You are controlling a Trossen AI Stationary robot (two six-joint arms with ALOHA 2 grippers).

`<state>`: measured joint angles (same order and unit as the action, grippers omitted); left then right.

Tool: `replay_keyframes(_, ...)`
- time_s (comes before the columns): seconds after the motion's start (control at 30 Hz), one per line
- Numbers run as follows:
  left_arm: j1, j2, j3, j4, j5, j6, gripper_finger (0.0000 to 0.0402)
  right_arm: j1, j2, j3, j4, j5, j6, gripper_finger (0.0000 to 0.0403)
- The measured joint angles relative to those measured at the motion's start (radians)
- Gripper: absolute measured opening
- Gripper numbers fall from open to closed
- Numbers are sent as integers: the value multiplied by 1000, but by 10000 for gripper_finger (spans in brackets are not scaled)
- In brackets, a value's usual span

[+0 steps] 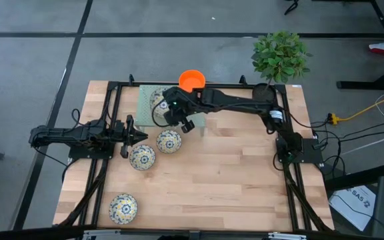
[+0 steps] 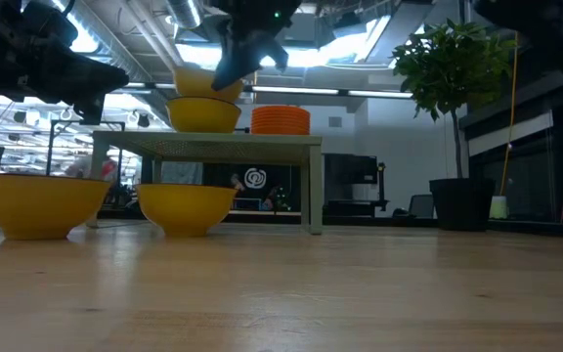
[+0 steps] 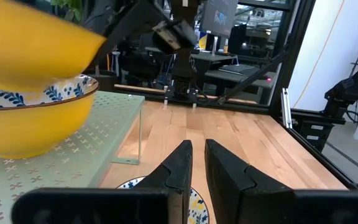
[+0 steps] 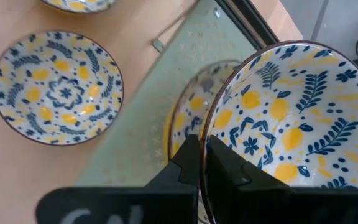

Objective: Pick & Place Mini bowls
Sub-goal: Stack the yellow bowl on top of the yellow bowl on the shelf

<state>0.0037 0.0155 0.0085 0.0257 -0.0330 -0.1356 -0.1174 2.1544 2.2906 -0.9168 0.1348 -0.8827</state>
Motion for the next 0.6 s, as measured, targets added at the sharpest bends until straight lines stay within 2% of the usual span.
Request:
replay_keyframes(0.47, 0, 0, 0, 0, 0, 0, 38, -12, 1, -1, -36, -64, 22, 14)
replay_keyframes(0.6, 0, 0, 0, 0, 0, 0, 38, -12, 1, -1, -22, -67, 35, 31)
